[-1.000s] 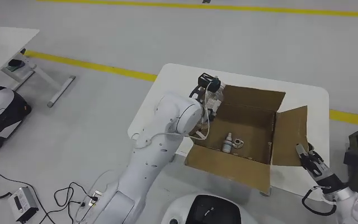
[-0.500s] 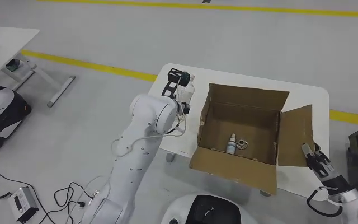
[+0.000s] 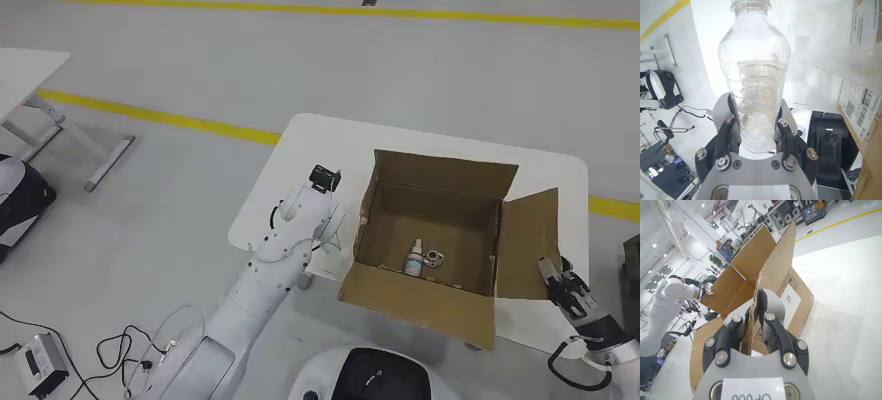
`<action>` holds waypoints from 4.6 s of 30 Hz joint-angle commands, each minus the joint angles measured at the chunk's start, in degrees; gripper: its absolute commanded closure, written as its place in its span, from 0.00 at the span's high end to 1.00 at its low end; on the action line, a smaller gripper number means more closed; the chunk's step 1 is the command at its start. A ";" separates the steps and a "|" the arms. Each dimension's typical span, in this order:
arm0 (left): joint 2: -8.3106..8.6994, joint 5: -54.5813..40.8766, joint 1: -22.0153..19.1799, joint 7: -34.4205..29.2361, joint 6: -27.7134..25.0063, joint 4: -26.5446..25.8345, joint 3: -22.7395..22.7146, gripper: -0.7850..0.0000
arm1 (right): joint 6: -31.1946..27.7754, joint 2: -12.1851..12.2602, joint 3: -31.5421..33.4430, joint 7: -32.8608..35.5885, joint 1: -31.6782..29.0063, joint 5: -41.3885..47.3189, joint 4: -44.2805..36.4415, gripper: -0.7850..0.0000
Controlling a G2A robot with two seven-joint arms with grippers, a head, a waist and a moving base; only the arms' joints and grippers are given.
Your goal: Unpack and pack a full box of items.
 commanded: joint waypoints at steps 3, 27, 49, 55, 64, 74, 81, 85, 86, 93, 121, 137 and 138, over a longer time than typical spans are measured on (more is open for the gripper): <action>-1.03 -1.33 -2.12 0.00 1.52 6.94 2.86 0.00 | -0.27 0.03 0.23 -0.10 -0.37 -0.02 -0.07 0.00; -3.48 -7.87 -9.53 11.46 3.78 30.20 3.53 0.00 | -0.06 0.16 0.99 -0.05 -1.47 -0.27 -0.48 0.00; -3.85 -9.06 -9.81 14.88 3.22 34.82 2.73 1.00 | 0.54 0.22 0.91 0.16 -1.65 -1.52 -0.81 0.01; -4.22 -8.19 -10.36 13.75 3.22 34.73 3.78 1.00 | 0.79 0.20 0.88 -0.04 -1.61 -1.40 -1.22 0.41; -4.37 -7.44 -9.02 10.11 5.59 24.78 3.71 1.00 | 1.11 0.26 1.65 -0.65 -1.96 -1.53 -2.95 0.98; -2.94 -1.56 -2.18 0.00 5.21 -2.11 0.36 1.00 | 1.02 0.31 2.36 -1.31 -2.91 -2.17 -4.81 0.56; -2.72 -0.50 0.22 0.00 3.86 -16.29 -0.97 1.00 | 1.14 0.28 2.59 -1.97 -3.54 -2.48 -4.73 0.12; -2.77 -0.79 0.54 0.00 3.33 -24.11 -1.68 1.00 | 1.00 0.29 2.79 -2.22 -4.13 -2.70 -4.59 0.17; -2.76 -0.51 0.16 0.00 2.54 -25.19 -1.74 1.00 | 1.00 0.28 2.79 -2.27 -4.24 -2.80 -4.58 0.16; -3.55 -11.02 -4.81 0.00 1.03 -28.55 -1.51 1.00 | 0.93 0.25 2.76 -2.55 -4.86 -3.21 -4.95 0.09; -8.70 -44.10 -19.82 2.05 9.86 -2.68 16.73 1.00 | 0.11 0.33 5.29 -3.55 -6.93 -1.68 -3.92 0.74; -8.74 -45.47 -18.53 4.13 10.06 -1.95 16.40 1.00 | -1.26 0.71 11.21 -4.73 -10.37 -0.94 -8.72 0.44; -8.83 -46.13 -18.27 4.82 10.96 -1.04 16.34 1.00 | -1.21 0.74 11.53 -4.70 -10.53 -1.65 -9.01 0.00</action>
